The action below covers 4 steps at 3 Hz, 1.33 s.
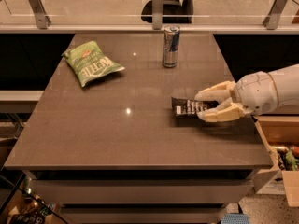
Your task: Pick rxbar chocolate
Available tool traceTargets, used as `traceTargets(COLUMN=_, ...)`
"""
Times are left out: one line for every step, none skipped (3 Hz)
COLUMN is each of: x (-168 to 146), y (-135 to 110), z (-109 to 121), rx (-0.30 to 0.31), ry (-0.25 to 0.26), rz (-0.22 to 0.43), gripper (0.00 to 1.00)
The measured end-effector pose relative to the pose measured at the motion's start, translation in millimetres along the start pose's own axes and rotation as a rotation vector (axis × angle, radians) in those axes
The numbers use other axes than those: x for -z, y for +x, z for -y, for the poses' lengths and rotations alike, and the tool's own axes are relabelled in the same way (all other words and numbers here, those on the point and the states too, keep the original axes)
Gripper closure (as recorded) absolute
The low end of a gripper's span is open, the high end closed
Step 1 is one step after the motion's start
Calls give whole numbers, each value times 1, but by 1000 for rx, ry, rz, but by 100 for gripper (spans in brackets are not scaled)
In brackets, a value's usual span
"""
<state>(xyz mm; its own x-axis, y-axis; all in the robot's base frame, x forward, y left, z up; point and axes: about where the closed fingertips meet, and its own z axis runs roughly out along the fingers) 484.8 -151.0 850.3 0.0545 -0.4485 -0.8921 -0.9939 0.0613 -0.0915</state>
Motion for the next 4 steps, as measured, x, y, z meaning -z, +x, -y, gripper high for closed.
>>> traceTargets(x=10, y=-17, z=-2, rx=6, ry=21, rz=-21, gripper=100)
traceTargets(x=21, y=-36, z=-5, rx=25, ry=46, rz=-45, gripper=100)
traceTargets(x=31, y=-55, z=-7, rx=49, ry=61, rz=-66, gripper=100)
traceTargets(x=45, y=-89, z=-2, rx=97, ry=77, rz=-114, gripper=100)
